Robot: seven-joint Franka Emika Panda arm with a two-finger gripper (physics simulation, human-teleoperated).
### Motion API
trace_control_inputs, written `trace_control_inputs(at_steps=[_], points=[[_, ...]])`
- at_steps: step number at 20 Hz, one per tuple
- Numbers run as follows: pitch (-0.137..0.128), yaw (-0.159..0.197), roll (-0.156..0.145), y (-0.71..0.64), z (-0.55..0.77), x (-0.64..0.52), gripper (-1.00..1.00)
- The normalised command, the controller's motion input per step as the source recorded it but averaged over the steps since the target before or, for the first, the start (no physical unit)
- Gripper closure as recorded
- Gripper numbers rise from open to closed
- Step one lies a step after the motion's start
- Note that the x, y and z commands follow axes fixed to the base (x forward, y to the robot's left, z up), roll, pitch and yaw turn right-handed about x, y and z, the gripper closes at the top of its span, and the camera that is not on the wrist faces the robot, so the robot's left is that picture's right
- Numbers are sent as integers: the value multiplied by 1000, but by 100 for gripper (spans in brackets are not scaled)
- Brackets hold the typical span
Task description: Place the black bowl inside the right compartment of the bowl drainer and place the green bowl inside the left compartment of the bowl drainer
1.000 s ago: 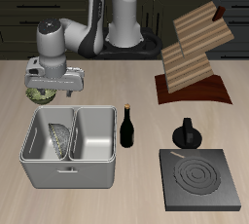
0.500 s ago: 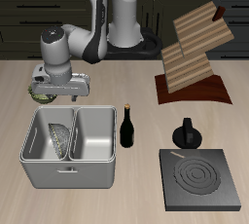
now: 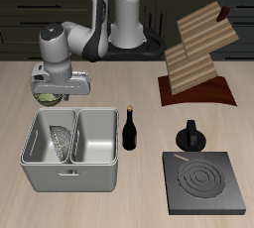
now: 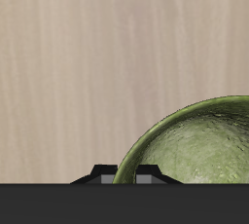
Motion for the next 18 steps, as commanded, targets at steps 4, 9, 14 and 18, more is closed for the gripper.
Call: trace_control_inputs(at_steps=[4, 9, 14, 18], points=[[-25, 24, 21, 92, 199, -134, 100], [-38, 14, 37, 267, 392, -170, 100], [-28, 34, 27, 189, 438, -169, 100], [-56, -22, -18, 65, 627, -135, 100]])
